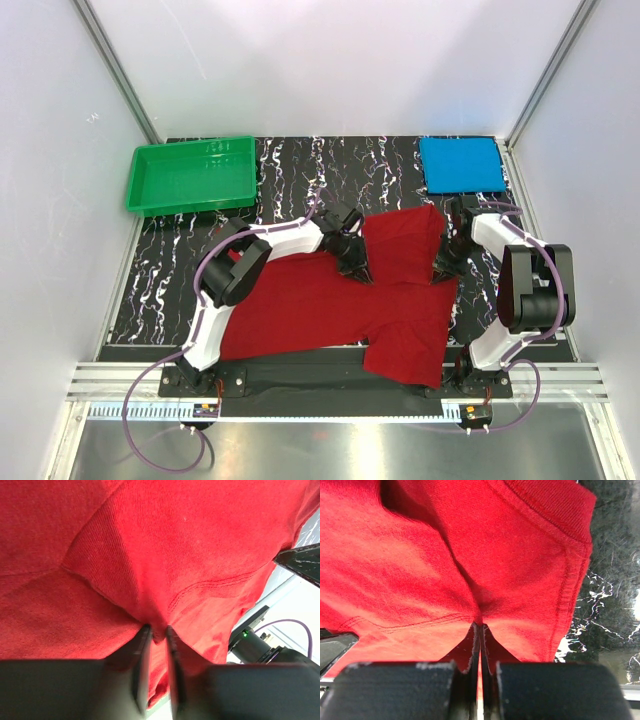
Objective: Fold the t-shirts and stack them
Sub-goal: Fold the tshirt
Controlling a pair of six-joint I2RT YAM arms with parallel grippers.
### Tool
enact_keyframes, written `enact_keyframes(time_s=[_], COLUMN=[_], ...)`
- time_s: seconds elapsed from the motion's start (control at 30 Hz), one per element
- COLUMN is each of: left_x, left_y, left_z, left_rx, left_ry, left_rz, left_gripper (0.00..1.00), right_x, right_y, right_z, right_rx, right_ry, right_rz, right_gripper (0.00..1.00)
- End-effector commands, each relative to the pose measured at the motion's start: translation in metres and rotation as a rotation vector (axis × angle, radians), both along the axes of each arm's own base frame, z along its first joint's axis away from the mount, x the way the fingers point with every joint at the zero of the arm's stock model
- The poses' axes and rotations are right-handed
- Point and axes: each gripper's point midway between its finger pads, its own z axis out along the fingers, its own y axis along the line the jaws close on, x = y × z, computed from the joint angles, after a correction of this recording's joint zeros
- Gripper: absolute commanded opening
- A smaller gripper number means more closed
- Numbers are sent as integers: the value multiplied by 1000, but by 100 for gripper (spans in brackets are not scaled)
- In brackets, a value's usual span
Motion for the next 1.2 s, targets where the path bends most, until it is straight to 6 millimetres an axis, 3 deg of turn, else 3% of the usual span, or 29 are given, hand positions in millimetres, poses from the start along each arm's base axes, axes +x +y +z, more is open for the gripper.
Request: enact_keyframes(time_s=[0.0,0.2,0.47,0.7,0.83,0.93,0.97,1.03,1.1,1.17], left_x=[-2,-6,-8,-7,0,9,17,15,22,29], left_y=[-8,1,9,11,15,18,17,20,28,52], left_z=[12,23,27,15,23,43,57,68,83,92], left_rx=[-33,-9,2,14,3,-23,-47,-62,-88,-42], left_ry=[-1,-20,-30,-10,-38,-80,-130,-127,-190,-245], left_rz=[-21,-41,-32,-26,-15,-39,-73,-131,-198,-193], left_gripper=[16,0,0,16,29,47,50,54,55,55], right_x=[4,5,-7,-21,-21,-7,7,25,57,90], right_y=[1,2,12,18,18,9,2,-3,-7,-8], right_z=[3,13,16,2,8,28,40,52,66,84], right_rx=[7,12,69,104,107,47,8,-20,-43,-43], right_ry=[-18,-38,-23,61,64,-22,-84,-145,-216,-295], right_rz=[13,9,12,-7,-10,-30,-36,-36,-42,-48], right_gripper=[1,0,0,2,18,41,48,53,55,57])
